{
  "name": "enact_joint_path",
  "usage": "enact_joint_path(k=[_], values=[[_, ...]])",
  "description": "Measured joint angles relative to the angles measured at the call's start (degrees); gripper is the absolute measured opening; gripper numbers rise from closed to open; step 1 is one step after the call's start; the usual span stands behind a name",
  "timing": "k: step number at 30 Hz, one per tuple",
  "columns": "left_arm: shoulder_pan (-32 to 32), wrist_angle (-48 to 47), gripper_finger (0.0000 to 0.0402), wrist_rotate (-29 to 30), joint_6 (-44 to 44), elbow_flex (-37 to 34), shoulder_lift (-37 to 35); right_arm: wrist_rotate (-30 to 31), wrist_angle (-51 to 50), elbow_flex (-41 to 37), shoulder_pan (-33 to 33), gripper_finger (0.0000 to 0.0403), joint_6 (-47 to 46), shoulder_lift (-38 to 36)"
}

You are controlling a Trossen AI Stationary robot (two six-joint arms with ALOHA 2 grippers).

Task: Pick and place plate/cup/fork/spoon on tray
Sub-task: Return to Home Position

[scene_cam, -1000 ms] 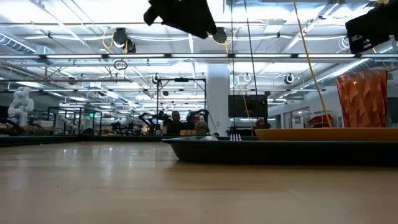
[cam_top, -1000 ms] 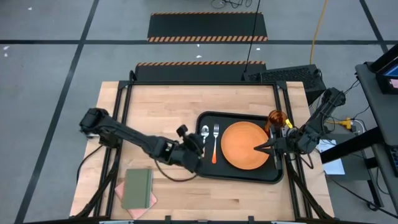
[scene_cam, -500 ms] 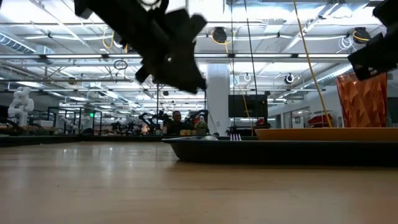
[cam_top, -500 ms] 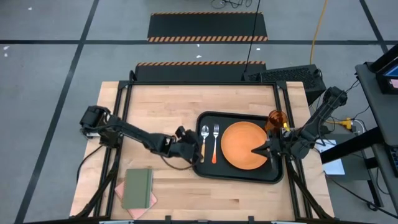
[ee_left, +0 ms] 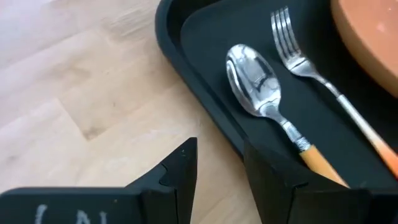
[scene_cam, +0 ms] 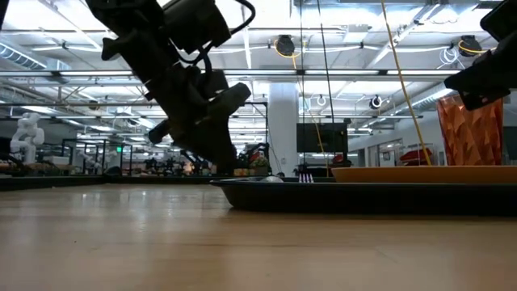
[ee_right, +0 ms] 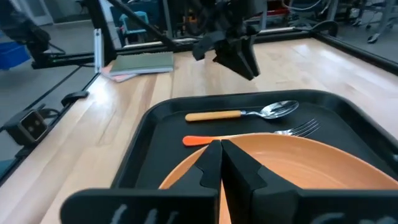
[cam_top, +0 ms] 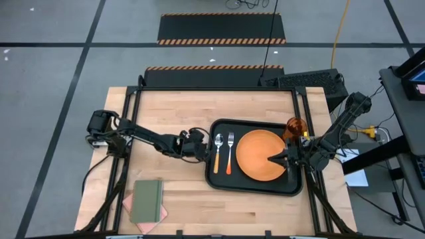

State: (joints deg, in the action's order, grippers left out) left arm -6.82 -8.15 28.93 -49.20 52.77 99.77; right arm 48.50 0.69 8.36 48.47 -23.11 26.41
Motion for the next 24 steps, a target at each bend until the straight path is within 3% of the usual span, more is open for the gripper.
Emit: enact_joint_path(k=[12,24], values=[[2.2,-1.2,0.0134,-2.1,-0.9,0.0,1.2,5.0,5.2,0.0,-0.1,0.0,0.5,2.3],[2.4,5.4,0.0134,-3.0,-0.2,0.0,4.1,8.6,10.8,0.0,-0.2,0.0,3.7,4.8]])
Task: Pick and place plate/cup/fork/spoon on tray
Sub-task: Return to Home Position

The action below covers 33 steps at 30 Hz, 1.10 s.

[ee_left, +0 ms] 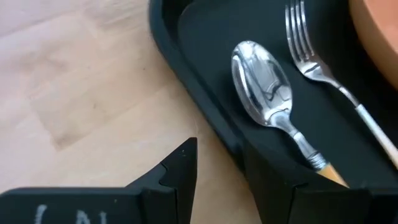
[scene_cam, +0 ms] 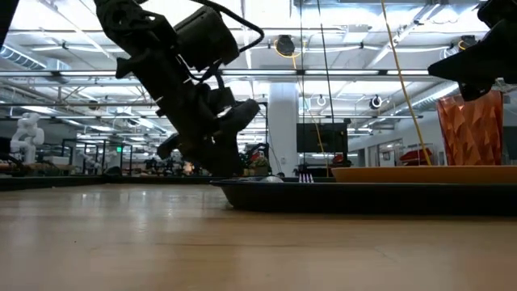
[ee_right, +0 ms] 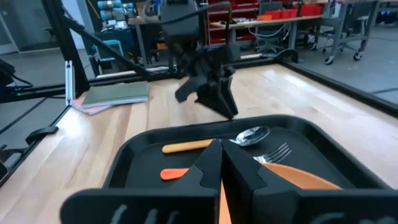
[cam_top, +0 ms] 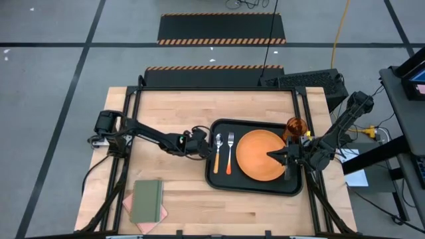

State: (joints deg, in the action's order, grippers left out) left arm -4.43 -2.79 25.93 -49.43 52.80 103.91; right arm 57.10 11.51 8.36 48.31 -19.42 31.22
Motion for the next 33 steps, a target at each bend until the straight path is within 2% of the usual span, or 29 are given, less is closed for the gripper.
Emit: enact_joint_path(k=[21,33], values=[[-1.3,-3.4,0.0134,0.6,-5.8,0.2,0.7,-0.3,2.0,0.0,0.0,0.0,2.6,0.5],[-4.1,-9.0,0.0134,1.3,-9.3,-0.1,-3.1,-0.4,2.0,0.0,0.0,0.0,1.2,1.5]])
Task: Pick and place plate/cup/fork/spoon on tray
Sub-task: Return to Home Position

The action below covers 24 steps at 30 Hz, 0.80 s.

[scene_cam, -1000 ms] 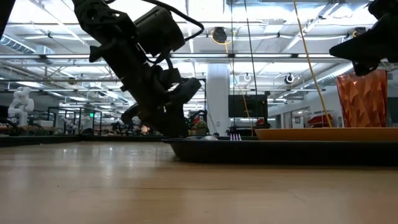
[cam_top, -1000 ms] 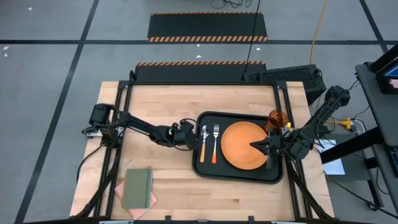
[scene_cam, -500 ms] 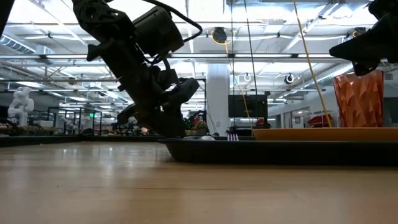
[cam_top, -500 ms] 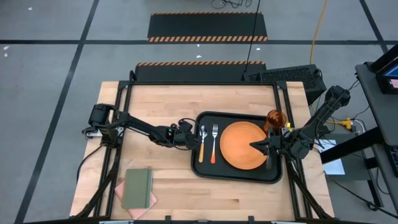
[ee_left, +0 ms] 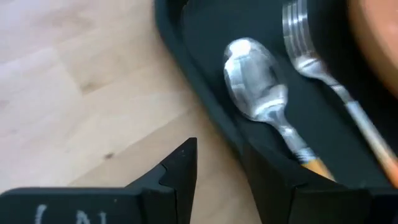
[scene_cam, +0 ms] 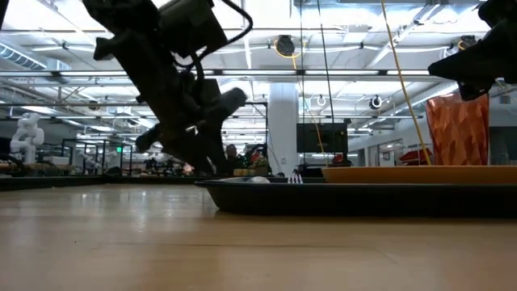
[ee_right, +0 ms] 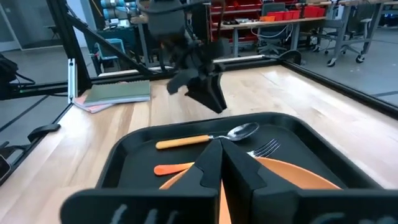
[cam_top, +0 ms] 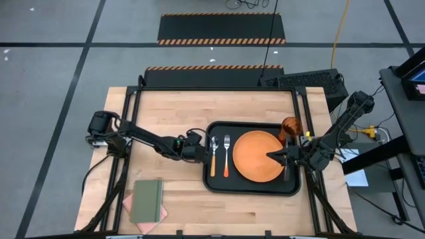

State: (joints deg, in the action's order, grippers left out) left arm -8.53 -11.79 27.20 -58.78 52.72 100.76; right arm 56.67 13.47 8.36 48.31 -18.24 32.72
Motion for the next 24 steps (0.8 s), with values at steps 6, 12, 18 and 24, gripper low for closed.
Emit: enact_joint_path(k=[6,12,18,24], values=[[-2.1,-2.2,0.0134,-1.1,6.8,0.1,-5.8,-7.5,0.5,0.0,0.1,0.0,1.0,0.2],[-7.5,-1.6,0.0134,1.5,23.4,0.0,-15.0,-17.3,1.1,0.0,0.2,0.0,4.2,-0.3],[-12.2,0.4,0.0133,5.1,34.7,-3.0,-21.9,-19.5,0.3,0.0,0.2,0.0,9.0,-0.9],[-13.1,8.9,0.0133,6.0,37.5,-12.6,-26.0,-21.0,0.0,-0.2,0.0,0.0,12.2,-1.7]])
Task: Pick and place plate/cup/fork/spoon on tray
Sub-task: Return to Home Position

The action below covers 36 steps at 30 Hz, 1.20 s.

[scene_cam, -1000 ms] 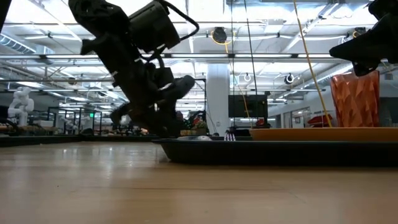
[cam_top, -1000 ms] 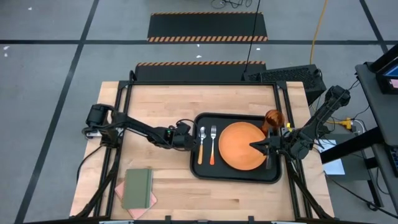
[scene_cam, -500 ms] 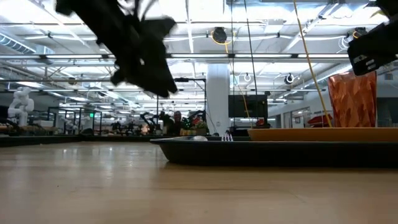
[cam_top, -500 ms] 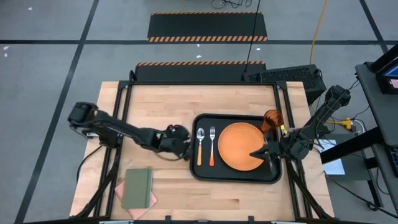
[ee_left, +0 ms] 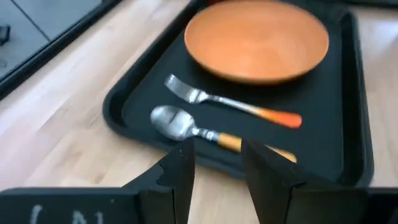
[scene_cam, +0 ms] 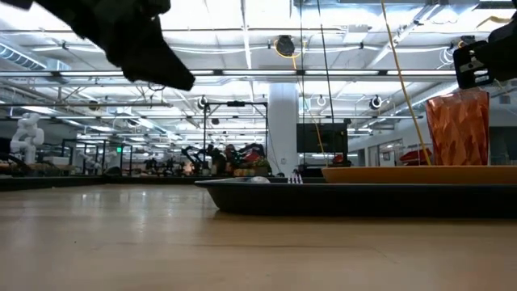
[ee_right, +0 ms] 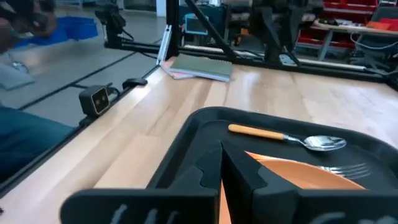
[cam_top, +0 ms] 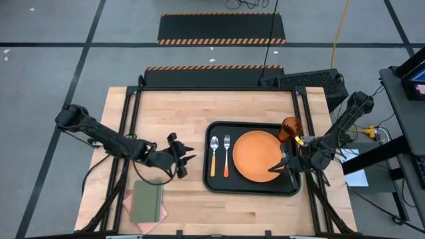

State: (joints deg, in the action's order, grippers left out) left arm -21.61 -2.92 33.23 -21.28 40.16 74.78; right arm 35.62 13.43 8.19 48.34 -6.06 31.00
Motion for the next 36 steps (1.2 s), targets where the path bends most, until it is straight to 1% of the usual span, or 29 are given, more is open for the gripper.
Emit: enact_joint_path(k=[1,3,6,7,9,11,16,22,27,30,34,36], values=[[0.1,2.6,0.0133,0.0,0.2,-1.4,0.0,-0.5,0.5,-0.5,0.0,0.0,0.3,-0.6],[0.6,5.0,0.0133,-0.1,0.3,-4.4,-0.7,-1.4,2.7,-2.2,-0.2,0.0,1.1,-1.3],[1.4,8.8,0.0133,-0.2,1.8,-6.6,-0.9,-1.4,7.4,-5.8,-0.9,0.0,2.3,-3.3],[1.7,9.1,0.0133,-0.2,2.6,-7.0,-1.4,-1.4,10.7,-6.9,-1.3,0.0,2.4,-3.8],[2.0,10.5,0.0133,-0.2,3.9,-7.0,-1.7,-1.7,9.1,-7.0,-2.0,0.0,2.4,-5.0],[2.2,10.4,0.0133,-0.2,5.8,-7.1,-1.9,-1.8,10.1,-7.0,-2.7,0.0,3.1,-5.3],[2.5,10.6,0.0133,-0.3,9.7,-7.1,-3.4,-2.7,9.8,-7.1,-4.8,0.0,7.1,-7.9],[3.3,12.1,0.0133,-0.3,12.6,-7.1,-4.8,-3.1,9.6,-7.1,-10.0,0.0,10.4,-11.2],[3.6,13.9,0.0133,-0.7,13.9,-7.1,-4.8,-10.2,8.6,-7.2,-16.1,0.0,9.9,-12.9],[3.6,13.9,0.0133,-0.8,13.5,-7.1,-4.7,-14.8,8.5,-7.2,-19.6,0.0,9.4,-12.8],[3.5,13.9,0.0133,-1.6,12.9,-7.1,-4.7,-19.1,8.8,-7.2,-24.6,0.0,10.1,-12.8],[3.5,13.9,0.0133,-1.7,12.2,-7.1,-4.7,-22.7,9.2,-7.3,-27.0,0.0,10.2,-12.9]])
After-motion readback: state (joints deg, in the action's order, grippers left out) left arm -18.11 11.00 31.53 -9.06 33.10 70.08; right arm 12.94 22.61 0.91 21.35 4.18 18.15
